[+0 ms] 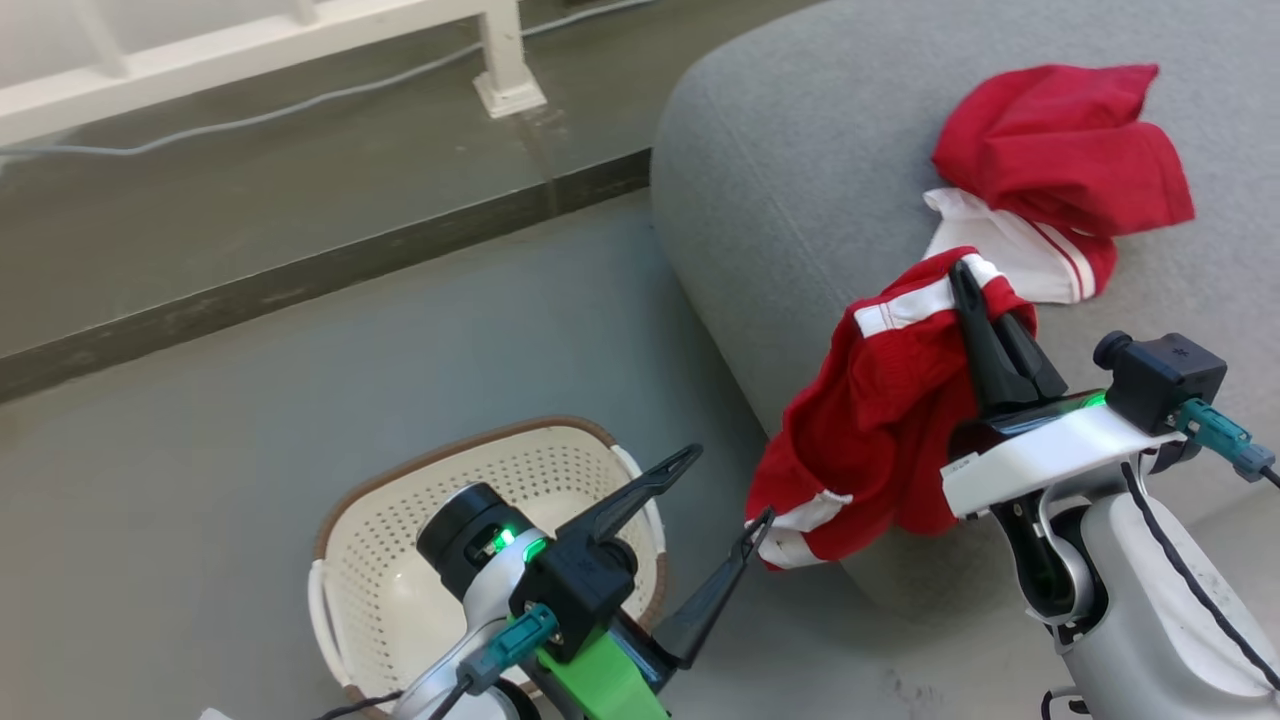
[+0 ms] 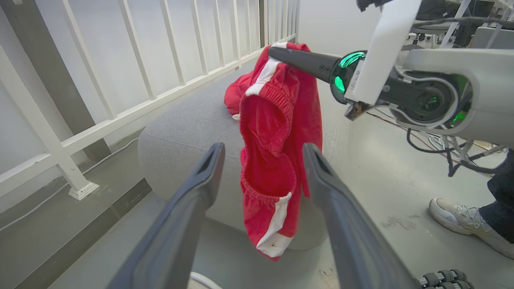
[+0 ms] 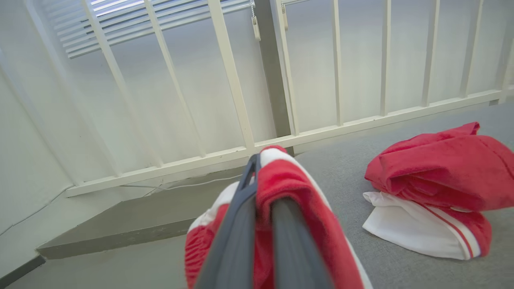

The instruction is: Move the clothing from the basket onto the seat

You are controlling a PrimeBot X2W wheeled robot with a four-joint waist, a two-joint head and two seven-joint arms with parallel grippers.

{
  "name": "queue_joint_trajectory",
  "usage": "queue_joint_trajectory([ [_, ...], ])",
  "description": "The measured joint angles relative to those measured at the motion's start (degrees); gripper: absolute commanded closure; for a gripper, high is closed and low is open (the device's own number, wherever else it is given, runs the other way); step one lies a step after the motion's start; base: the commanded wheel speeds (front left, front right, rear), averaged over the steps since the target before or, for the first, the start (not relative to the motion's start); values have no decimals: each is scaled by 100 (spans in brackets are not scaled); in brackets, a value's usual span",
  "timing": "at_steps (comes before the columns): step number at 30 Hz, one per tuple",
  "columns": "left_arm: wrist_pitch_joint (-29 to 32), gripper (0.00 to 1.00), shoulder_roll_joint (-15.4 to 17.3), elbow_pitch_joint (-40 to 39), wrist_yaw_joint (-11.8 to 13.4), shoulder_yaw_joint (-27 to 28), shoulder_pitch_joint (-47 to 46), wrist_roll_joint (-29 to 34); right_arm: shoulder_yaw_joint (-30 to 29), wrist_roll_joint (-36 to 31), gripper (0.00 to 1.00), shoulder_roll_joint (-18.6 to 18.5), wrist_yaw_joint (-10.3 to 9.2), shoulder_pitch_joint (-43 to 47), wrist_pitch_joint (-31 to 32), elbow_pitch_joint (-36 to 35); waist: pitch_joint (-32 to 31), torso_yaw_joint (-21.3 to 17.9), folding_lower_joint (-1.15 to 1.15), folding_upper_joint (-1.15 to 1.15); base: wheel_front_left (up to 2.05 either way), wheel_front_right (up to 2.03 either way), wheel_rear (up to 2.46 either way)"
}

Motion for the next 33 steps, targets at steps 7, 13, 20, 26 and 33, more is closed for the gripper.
queue_joint_trajectory([
  [7,69,0,3,-3,0,1,-40,25,-98,22,100,16,-7,1,-56,14,224,-389,0,0,0,0,0],
  [13,131,0,-19,-3,-2,-16,-191,121,-289,75,100,31,-43,0,-107,12,462,-601,0,0,0,0,0],
  [20,194,0,-15,13,-77,-58,-349,141,-539,103,100,5,-38,-232,-125,9,695,-678,0,0,0,0,0],
  [26,247,0,-20,13,-94,-81,-438,144,-706,-19,100,-219,69,-1063,-167,-40,850,-638,0,0,0,0,0],
  [33,297,0,-13,24,-101,-97,-602,199,-1054,-212,100,-621,151,-2312,-182,-89,1010,-516,0,0,0,0,0],
])
